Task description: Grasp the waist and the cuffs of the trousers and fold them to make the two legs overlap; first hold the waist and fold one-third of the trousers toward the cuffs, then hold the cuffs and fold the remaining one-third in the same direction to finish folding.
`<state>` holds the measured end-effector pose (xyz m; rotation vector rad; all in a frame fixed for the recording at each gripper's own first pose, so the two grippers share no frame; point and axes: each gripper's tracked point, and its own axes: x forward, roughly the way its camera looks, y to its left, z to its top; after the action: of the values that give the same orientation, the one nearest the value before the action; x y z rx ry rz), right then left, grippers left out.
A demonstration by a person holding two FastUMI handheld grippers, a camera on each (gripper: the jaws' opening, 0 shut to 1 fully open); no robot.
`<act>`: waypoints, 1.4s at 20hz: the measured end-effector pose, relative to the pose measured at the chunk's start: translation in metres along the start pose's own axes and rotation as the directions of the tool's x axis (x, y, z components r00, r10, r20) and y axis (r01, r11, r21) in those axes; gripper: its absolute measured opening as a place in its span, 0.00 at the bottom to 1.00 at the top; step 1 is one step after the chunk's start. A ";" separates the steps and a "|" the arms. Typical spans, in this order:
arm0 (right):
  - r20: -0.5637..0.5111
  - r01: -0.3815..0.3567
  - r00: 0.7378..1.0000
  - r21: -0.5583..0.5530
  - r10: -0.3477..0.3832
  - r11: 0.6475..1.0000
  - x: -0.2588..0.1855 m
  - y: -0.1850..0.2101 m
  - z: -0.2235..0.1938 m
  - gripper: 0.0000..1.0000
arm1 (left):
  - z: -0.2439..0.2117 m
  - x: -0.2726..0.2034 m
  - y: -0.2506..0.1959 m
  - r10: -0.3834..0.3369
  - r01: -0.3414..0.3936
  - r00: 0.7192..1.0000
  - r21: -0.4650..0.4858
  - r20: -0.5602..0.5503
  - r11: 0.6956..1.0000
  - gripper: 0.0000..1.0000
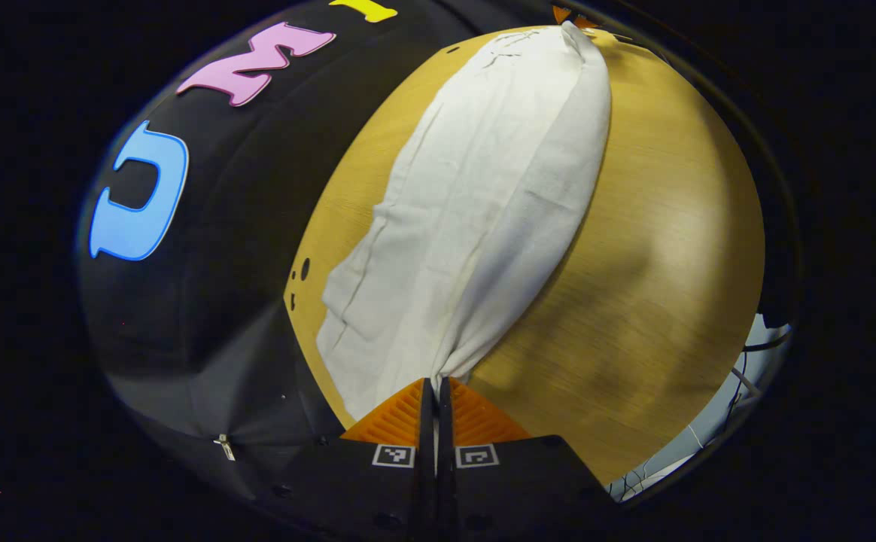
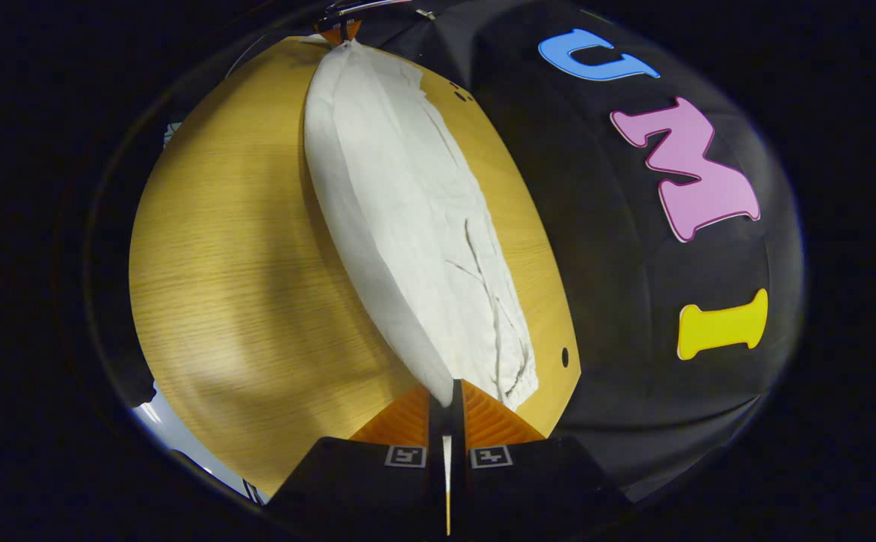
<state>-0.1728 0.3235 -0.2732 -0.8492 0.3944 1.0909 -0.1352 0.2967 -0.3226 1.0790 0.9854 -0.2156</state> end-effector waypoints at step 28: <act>-0.050 0.075 0.996 0.010 -0.074 0.997 0.159 -0.101 0.015 0.08 | 0.054 0.138 0.094 -0.015 0.015 0.998 -0.014 -0.059 1.000 0.05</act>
<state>-0.0155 0.4121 -0.3275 -0.8751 0.4067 0.9991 0.0298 0.3401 -0.3615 1.0712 1.0470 -0.1899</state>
